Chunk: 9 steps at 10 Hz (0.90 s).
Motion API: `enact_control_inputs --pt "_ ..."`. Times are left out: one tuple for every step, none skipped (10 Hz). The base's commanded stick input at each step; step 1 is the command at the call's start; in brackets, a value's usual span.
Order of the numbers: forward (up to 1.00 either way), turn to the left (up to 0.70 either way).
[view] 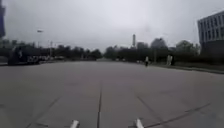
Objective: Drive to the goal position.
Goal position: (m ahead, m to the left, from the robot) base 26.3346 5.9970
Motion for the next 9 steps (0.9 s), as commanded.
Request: enact_control_inputs --pt "1.0 -0.04" --pt "1.0 -0.21" --pt "1.0 -0.36" --pt "1.0 -0.34" --pt "1.0 -0.2" --pt "1.0 -0.02" --pt "1.0 -0.05" --pt "1.0 -0.19" --pt "1.0 -0.28"
